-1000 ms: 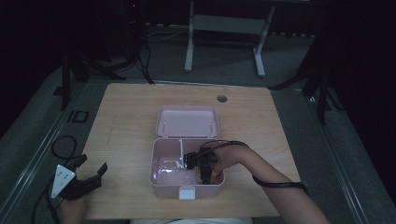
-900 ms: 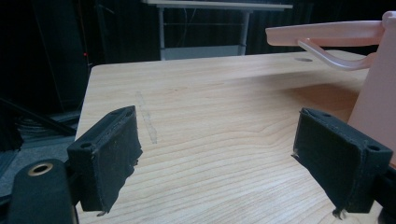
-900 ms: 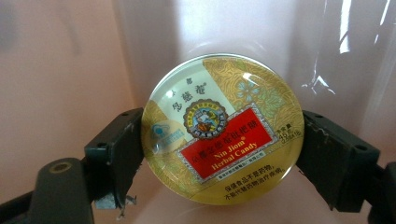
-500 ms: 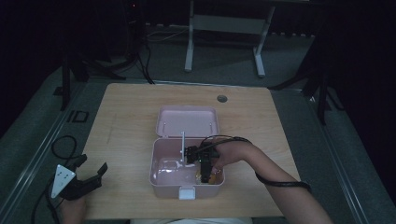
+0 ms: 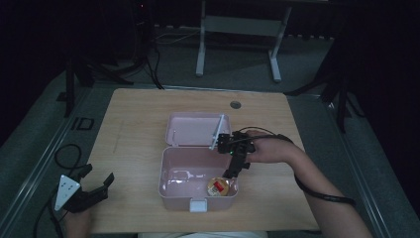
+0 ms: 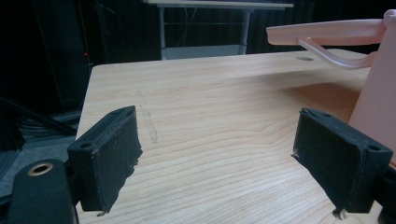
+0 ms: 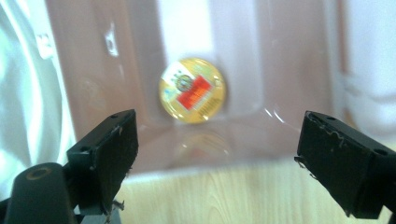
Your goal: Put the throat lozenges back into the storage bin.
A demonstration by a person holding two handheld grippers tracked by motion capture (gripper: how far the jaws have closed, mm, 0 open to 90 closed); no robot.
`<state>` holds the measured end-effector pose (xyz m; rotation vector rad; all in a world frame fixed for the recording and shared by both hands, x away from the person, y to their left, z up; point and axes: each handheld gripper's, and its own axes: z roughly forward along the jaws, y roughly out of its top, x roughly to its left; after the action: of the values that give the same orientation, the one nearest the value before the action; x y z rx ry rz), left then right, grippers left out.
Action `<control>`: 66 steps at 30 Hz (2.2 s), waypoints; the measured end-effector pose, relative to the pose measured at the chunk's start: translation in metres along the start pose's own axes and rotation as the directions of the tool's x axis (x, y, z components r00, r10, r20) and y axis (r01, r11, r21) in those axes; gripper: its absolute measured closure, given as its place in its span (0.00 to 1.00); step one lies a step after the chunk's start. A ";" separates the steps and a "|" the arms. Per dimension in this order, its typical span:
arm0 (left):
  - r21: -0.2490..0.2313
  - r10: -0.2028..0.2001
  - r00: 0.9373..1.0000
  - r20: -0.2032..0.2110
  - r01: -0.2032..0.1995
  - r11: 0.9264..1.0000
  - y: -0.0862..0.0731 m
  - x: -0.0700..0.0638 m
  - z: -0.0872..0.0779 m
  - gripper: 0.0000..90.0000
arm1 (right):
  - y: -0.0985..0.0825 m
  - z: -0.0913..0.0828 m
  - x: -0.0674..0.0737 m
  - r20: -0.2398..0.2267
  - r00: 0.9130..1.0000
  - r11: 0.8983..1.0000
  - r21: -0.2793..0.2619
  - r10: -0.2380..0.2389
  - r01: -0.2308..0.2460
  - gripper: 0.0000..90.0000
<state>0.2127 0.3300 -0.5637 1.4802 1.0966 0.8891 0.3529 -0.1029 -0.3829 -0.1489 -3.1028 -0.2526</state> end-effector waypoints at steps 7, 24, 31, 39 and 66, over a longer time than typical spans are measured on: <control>0.002 -0.001 1.000 0.000 0.001 1.000 0.000 0.000 0.000 0.17 | -0.046 -0.023 -0.013 0.059 0.995 0.992 -0.099 0.081 -0.075 0.13; 0.004 0.002 1.000 0.000 -0.002 1.000 0.000 -0.001 0.000 0.17 | -0.154 0.032 -0.031 0.110 0.952 0.919 -0.312 0.287 -0.242 0.13; 0.003 0.002 1.000 0.001 -0.002 1.000 0.000 0.000 0.000 0.17 | -0.188 0.063 -0.038 0.145 0.893 0.830 -0.456 0.425 -0.321 0.13; 0.002 0.002 1.000 0.001 -0.002 1.000 0.000 0.000 0.000 0.17 | -0.227 0.098 -0.040 0.173 0.778 0.693 -0.597 0.604 -0.405 0.12; 0.000 -0.004 1.000 0.003 0.004 1.000 0.000 0.000 0.000 0.17 | -0.291 0.119 -0.020 0.173 0.407 0.378 -0.778 0.897 -0.502 0.12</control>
<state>0.2129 0.3301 -0.5637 1.4789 1.0971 0.8836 0.3423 -0.3711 -0.5479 -1.9775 -2.7790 -1.4072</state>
